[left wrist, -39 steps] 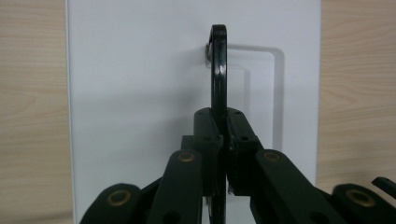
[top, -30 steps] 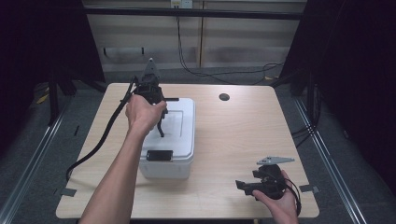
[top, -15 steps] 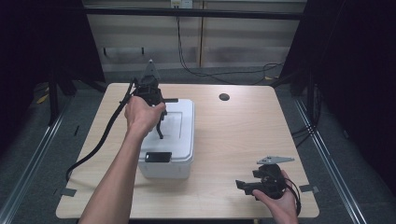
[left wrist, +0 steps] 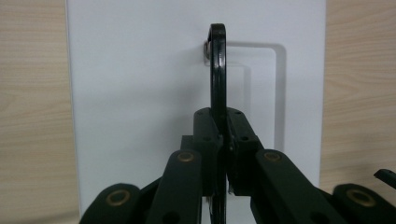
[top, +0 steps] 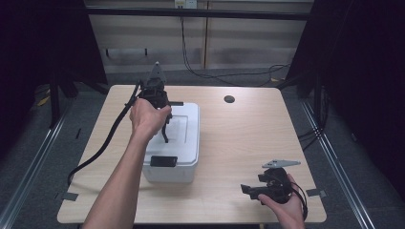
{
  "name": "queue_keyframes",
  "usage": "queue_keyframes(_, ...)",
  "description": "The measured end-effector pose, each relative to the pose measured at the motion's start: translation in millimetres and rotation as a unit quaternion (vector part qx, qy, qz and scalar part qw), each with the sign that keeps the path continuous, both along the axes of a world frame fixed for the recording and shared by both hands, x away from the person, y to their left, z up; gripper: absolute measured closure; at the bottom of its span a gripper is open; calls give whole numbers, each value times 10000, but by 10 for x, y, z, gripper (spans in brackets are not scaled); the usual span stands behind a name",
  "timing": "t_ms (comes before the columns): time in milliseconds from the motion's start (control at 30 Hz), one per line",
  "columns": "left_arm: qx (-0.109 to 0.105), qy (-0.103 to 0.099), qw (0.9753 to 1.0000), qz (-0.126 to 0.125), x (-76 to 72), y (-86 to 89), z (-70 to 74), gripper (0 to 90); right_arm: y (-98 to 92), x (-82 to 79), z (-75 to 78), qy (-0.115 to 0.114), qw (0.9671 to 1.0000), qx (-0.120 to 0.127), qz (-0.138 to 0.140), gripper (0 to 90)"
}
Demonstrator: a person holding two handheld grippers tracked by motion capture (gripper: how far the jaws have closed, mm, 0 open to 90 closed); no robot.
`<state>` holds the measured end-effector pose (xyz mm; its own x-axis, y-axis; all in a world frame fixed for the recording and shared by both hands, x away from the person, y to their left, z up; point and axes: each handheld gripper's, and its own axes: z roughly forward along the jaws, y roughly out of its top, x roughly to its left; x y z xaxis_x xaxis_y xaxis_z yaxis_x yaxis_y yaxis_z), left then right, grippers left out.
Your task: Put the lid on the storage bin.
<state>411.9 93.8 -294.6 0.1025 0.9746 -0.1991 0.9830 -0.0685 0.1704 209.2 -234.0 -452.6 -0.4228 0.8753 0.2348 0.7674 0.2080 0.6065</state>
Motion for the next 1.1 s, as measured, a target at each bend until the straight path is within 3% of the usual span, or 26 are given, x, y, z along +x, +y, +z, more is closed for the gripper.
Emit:
queue_keyframes(667,-39,82,9999,-83,33,42,-43,840,-2,-2,-4,-11,10000,4,-1,178)
queue_keyframes(900,-17,37,9998,-184,44,26,-65,832,-3,-1,-6,-1,10000,-4,-3,177)
queue_keyframes(1100,-145,28,9992,-362,57,28,-56,788,-3,4,-9,12,10000,-3,4,178)
